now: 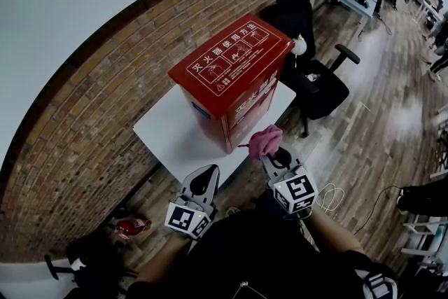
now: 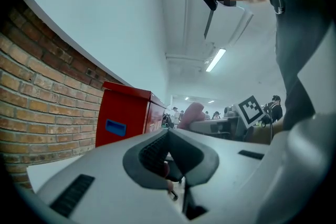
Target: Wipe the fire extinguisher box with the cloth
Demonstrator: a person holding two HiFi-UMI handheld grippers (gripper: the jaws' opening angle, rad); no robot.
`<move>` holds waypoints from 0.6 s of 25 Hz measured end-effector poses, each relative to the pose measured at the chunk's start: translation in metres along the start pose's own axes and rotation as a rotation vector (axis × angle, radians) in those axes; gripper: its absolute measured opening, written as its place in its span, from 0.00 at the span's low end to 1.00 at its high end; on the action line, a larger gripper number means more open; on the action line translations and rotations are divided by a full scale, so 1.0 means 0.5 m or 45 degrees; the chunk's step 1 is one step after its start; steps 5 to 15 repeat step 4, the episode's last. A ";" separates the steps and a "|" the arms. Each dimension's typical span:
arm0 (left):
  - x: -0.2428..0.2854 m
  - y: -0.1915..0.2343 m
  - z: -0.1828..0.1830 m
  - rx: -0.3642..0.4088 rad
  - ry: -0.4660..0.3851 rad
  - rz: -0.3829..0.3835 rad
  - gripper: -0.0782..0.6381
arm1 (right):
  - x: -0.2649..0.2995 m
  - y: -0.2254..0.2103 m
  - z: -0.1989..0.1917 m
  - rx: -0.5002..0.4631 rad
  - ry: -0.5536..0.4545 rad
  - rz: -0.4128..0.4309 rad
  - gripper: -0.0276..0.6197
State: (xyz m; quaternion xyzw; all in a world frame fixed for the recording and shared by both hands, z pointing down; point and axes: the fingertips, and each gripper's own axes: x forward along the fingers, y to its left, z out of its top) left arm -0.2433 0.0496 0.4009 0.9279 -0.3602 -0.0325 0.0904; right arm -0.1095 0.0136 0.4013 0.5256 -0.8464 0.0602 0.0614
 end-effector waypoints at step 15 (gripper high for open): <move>-0.002 -0.003 -0.006 -0.006 0.018 -0.011 0.14 | -0.002 0.003 0.001 0.001 0.005 0.001 0.17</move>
